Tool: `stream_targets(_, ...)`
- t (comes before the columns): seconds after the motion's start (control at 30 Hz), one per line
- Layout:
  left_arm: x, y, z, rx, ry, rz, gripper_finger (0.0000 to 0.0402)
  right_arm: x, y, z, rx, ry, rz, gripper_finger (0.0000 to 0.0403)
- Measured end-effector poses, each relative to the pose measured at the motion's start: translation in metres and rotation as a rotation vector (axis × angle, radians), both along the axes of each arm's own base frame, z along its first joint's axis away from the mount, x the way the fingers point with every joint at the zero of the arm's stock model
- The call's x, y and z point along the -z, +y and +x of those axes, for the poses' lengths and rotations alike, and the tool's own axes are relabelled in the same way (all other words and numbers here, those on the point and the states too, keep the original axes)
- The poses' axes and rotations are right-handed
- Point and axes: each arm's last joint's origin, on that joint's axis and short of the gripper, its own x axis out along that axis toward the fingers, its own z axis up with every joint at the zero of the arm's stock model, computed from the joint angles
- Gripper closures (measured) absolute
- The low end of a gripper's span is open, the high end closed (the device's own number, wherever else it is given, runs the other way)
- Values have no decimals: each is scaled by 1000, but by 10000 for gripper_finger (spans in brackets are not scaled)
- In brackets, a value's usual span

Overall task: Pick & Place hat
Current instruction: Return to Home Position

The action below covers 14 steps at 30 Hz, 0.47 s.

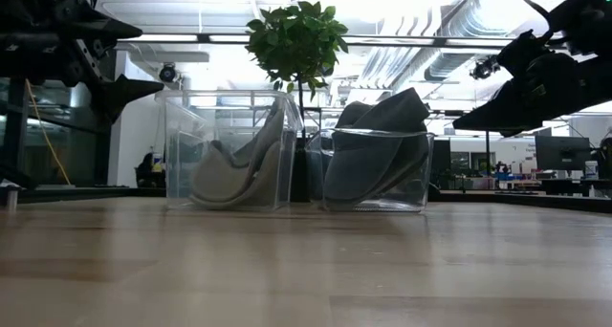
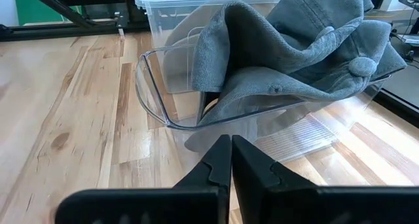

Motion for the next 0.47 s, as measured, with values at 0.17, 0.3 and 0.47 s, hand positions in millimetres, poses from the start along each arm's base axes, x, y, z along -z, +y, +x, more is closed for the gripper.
stream_targets(0.17, 0, 0, 0, 0, 0, 0, 53, 0, 0, 0, 0, 0, 0, 395)
stream_targets(0.3, 0, 0, 0, 0, 0, 0, 53, 0, 0, 0, 0, 0, 0, 400)
stream_targets(0.47, 0, 0, 0, 0, 0, 0, 53, 0, 0, 0, 0, 0, 0, 401)
